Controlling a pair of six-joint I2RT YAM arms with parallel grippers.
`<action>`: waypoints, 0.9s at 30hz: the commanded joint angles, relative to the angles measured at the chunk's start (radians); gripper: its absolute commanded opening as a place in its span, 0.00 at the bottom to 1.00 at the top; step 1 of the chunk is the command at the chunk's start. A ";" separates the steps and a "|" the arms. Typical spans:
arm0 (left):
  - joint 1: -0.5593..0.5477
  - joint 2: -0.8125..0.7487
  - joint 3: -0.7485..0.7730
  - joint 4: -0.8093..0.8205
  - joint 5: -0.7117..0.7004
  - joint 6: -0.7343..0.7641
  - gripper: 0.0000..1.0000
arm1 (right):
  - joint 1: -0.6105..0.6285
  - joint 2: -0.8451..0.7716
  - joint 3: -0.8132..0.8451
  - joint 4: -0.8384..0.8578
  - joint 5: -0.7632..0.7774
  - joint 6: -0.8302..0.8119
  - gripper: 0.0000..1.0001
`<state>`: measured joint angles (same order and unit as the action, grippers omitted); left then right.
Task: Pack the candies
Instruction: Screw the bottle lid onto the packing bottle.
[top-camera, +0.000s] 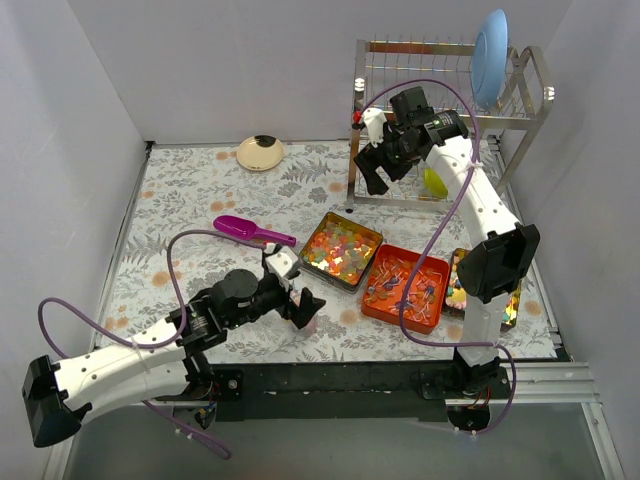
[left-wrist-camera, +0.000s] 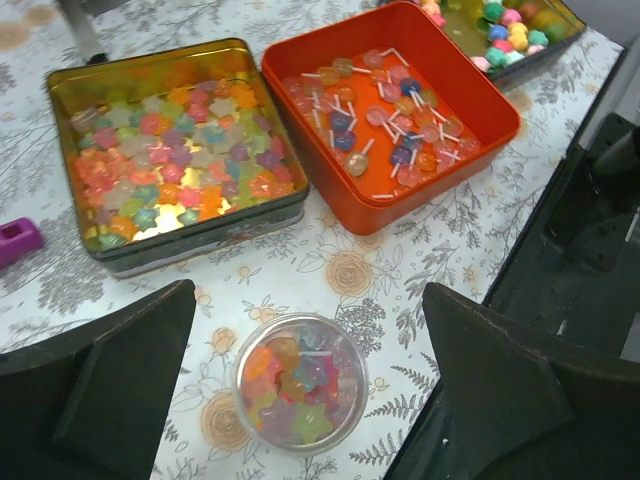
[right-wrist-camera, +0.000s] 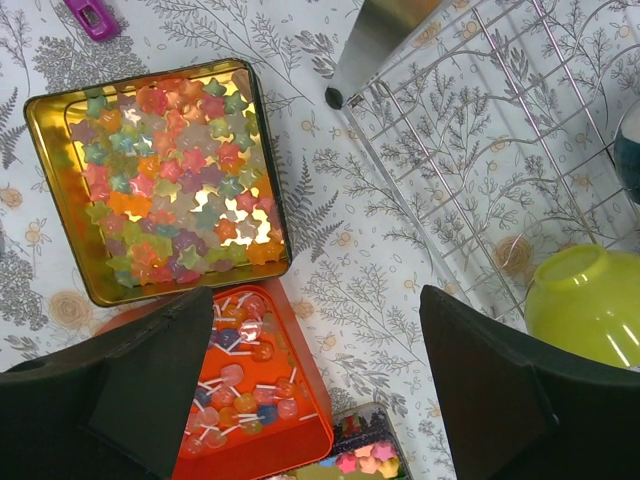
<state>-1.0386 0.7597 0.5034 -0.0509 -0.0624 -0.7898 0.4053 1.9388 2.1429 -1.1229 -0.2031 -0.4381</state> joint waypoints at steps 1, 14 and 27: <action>0.057 -0.057 0.069 -0.198 0.007 -0.037 0.98 | 0.001 -0.014 0.081 0.063 -0.042 -0.001 0.91; 0.058 -0.177 0.075 -0.492 0.136 0.314 0.98 | 0.033 -0.018 0.080 0.057 -0.018 -0.014 0.91; 0.058 -0.124 -0.087 -0.304 0.343 0.448 0.98 | 0.099 -0.017 0.083 0.054 0.036 -0.036 0.91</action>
<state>-0.9836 0.6617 0.4706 -0.4549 0.1871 -0.4011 0.4923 1.9400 2.1860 -1.0962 -0.1837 -0.4576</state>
